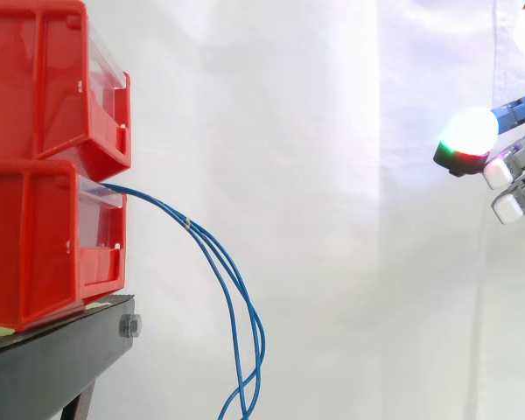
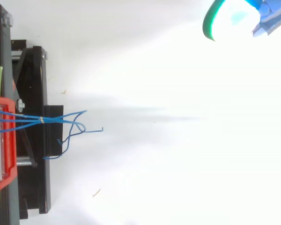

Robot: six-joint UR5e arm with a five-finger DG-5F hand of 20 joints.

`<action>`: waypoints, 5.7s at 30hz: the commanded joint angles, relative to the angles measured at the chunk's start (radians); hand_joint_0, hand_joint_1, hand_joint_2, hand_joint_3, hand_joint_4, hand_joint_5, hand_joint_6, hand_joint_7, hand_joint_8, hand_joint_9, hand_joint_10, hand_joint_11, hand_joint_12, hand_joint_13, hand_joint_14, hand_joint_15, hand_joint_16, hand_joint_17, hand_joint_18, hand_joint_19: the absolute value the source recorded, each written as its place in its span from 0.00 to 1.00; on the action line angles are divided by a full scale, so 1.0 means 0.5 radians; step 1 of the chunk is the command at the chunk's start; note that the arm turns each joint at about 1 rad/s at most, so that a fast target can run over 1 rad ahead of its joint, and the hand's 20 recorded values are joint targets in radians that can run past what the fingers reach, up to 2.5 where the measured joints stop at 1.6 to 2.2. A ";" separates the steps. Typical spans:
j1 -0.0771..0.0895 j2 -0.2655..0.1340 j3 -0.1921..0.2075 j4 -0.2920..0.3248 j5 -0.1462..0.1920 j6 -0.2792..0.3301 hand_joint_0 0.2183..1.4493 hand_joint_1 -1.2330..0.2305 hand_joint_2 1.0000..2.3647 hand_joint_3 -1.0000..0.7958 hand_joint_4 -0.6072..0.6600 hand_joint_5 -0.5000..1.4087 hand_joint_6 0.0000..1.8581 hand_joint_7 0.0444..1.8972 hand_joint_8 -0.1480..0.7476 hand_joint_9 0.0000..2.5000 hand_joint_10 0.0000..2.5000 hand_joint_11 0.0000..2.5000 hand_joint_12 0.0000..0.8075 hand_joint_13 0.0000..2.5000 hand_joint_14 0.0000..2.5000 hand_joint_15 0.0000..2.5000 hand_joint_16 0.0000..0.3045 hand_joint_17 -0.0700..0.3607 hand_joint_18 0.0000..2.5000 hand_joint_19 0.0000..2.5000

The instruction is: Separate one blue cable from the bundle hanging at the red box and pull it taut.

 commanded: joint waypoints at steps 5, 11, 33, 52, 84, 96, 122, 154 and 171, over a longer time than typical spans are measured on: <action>0.000 0.000 -0.001 0.000 -0.002 0.000 0.27 0.49 0.00 0.29 0.64 0.14 0.27 0.36 0.50 0.23 0.00 0.07 0.51 0.18 0.00 0.09 0.18 0.45 0.24 0.08; 0.000 0.000 -0.001 0.000 0.001 0.000 0.27 0.49 0.00 0.29 0.64 0.14 0.27 0.36 0.50 0.23 0.00 0.07 0.52 0.18 0.00 0.09 0.18 0.45 0.24 0.09; 0.012 0.000 0.002 -0.012 -0.008 0.003 0.27 0.49 0.00 0.29 0.64 0.14 0.27 0.37 0.51 0.23 0.00 0.07 0.52 0.18 0.00 0.09 0.18 0.46 0.24 0.09; 0.129 -0.098 -0.001 0.359 0.197 -0.018 0.27 0.50 0.00 0.29 0.64 0.14 0.27 0.37 0.51 0.23 0.00 0.07 0.52 0.19 0.00 0.09 0.19 0.46 0.25 0.10; 0.258 -0.420 0.002 0.666 0.522 -0.018 0.28 0.50 0.00 0.29 0.65 0.15 0.27 0.36 0.51 0.23 0.00 0.07 0.52 0.19 0.00 0.10 0.18 0.45 0.25 0.11; 0.279 -0.417 0.002 0.672 0.578 -0.064 0.28 0.50 0.00 0.29 0.65 0.15 0.27 0.37 0.51 0.24 0.00 0.07 0.52 0.21 0.00 0.10 0.18 0.45 0.26 0.11; 0.331 -0.942 0.392 0.942 0.538 -0.040 0.28 0.50 0.00 0.29 0.65 0.15 0.27 0.37 0.52 0.24 0.00 0.08 0.52 0.22 0.00 0.11 0.18 0.45 0.27 0.12; 0.322 -1.108 0.524 1.172 -0.039 0.331 0.28 0.50 0.00 0.29 0.66 0.15 0.27 0.37 0.52 0.25 0.00 0.08 0.52 0.25 0.00 0.12 0.18 0.45 0.27 0.12; 0.285 -1.086 0.530 1.227 -0.113 0.393 0.28 0.50 0.00 0.29 0.66 0.15 0.27 0.37 0.52 0.26 0.00 0.09 0.52 0.26 0.00 0.13 0.18 0.45 0.28 0.12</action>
